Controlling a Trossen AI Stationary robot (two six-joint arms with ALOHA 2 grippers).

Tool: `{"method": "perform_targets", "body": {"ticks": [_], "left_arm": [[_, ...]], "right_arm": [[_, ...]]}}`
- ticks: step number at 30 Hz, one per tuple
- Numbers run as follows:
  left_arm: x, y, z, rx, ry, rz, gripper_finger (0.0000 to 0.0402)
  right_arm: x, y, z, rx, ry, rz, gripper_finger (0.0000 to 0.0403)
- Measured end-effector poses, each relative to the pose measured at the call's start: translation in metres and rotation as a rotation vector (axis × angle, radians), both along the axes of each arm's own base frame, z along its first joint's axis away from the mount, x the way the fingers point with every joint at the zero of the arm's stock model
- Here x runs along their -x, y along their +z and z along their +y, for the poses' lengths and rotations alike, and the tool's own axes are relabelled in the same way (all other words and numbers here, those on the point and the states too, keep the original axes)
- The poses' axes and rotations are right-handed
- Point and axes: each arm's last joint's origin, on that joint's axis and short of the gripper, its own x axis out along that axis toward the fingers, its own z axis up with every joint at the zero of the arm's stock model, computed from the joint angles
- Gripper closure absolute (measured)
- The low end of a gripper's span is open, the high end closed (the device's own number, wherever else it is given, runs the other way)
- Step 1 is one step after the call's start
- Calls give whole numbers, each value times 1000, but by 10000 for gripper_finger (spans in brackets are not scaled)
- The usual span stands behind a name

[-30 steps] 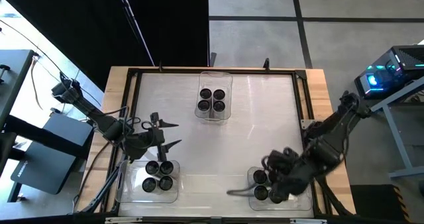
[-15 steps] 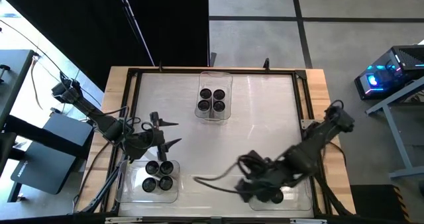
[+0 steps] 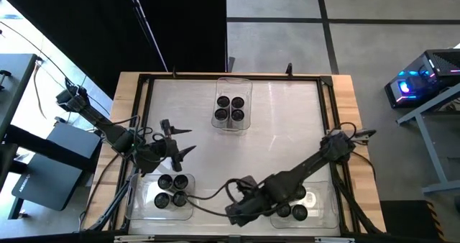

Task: Sort soda cans
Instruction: Move the bottom right transparent bin to the right side of top middle transparent bin

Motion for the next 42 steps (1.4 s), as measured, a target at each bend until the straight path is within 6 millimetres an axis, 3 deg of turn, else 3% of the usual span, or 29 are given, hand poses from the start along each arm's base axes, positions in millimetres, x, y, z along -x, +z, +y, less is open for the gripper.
{"method": "perform_targets", "body": {"ticks": [7,28,36,42], "left_arm": [[0,-2,3,-19,12,25,134],[-4,-4,8,40,34,26,134],[-11,-13,4,14,35,63,134],[-15,-19,1,-3,36,89,133]], "right_arm": [[1,-8,0,57,-16,149,96],[17,-15,1,145,-46,266,96],[7,-44,8,154,14,347,96],[5,-51,9,151,14,366,96]]}}
